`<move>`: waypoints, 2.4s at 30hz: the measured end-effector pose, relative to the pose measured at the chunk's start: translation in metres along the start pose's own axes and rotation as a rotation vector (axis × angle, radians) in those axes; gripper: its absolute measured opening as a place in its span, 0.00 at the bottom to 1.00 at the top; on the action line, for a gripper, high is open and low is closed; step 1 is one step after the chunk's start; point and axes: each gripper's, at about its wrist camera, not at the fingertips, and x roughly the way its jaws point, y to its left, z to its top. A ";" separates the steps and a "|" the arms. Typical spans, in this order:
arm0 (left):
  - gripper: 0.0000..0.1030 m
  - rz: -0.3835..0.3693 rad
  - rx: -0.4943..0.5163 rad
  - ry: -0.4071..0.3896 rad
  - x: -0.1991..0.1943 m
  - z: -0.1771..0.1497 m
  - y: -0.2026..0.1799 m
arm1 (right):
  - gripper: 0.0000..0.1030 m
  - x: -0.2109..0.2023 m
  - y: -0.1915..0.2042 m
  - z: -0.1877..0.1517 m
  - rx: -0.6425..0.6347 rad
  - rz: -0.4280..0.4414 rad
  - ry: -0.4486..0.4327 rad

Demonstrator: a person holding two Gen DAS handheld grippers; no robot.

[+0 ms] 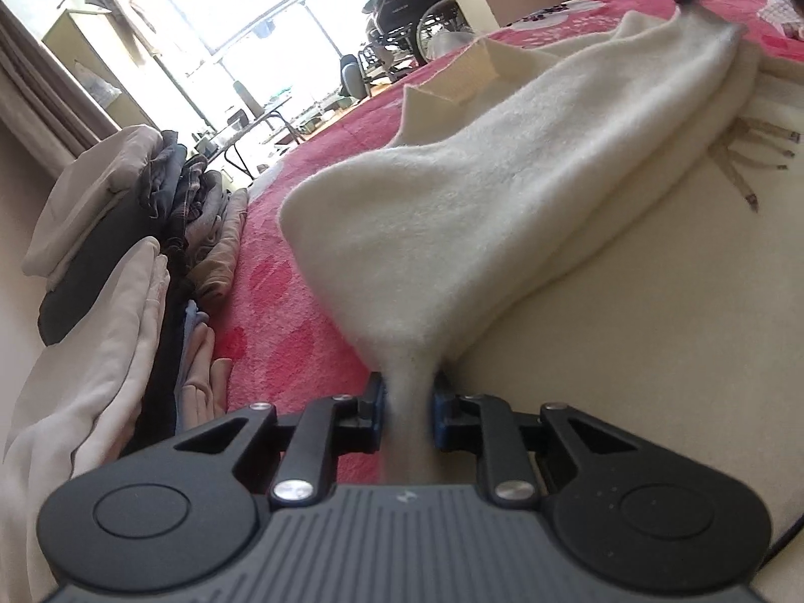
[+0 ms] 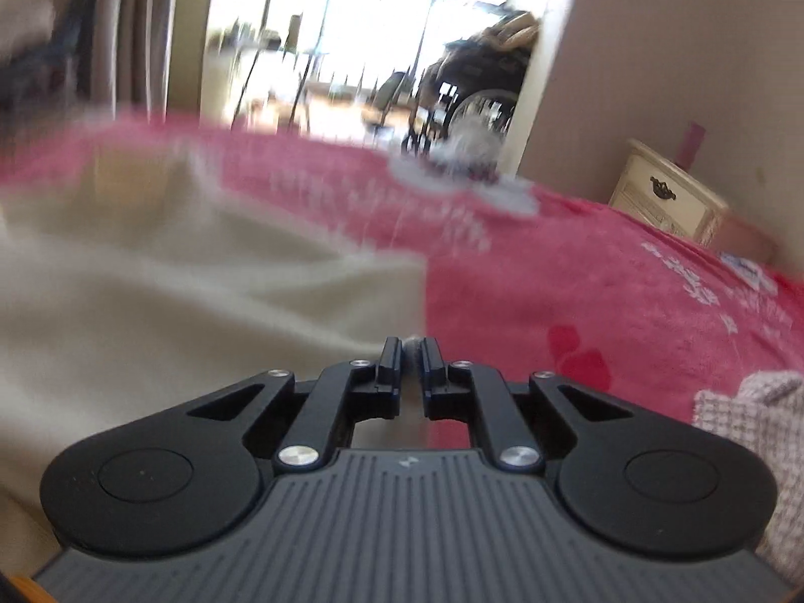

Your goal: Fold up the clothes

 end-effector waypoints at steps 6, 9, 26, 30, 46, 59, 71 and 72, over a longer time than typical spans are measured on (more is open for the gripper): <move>0.19 0.001 0.031 -0.014 0.000 -0.005 -0.003 | 0.08 -0.013 0.020 0.015 0.143 0.378 0.011; 0.19 -0.021 0.018 -0.013 -0.001 -0.006 0.001 | 0.09 0.022 0.044 0.000 0.188 0.522 0.139; 0.40 -0.309 -0.386 -0.111 0.039 0.071 0.097 | 0.18 0.026 0.013 -0.019 0.349 0.345 0.188; 0.47 -0.262 -0.404 -0.026 0.098 0.074 0.086 | 0.18 0.025 0.020 -0.025 0.294 0.325 0.152; 0.56 -0.229 -0.581 -0.050 0.119 0.083 0.100 | 0.17 0.032 0.021 -0.023 0.224 0.234 0.114; 0.62 -0.284 -0.633 -0.248 -0.016 0.078 0.134 | 0.30 -0.063 -0.058 -0.027 0.598 0.253 0.087; 0.66 -0.524 -0.618 -0.160 -0.129 0.034 0.133 | 0.52 -0.192 -0.111 -0.067 0.816 0.195 0.068; 0.66 -0.540 -0.606 -0.124 -0.132 0.027 0.127 | 0.54 -0.200 -0.113 -0.071 0.831 0.201 0.070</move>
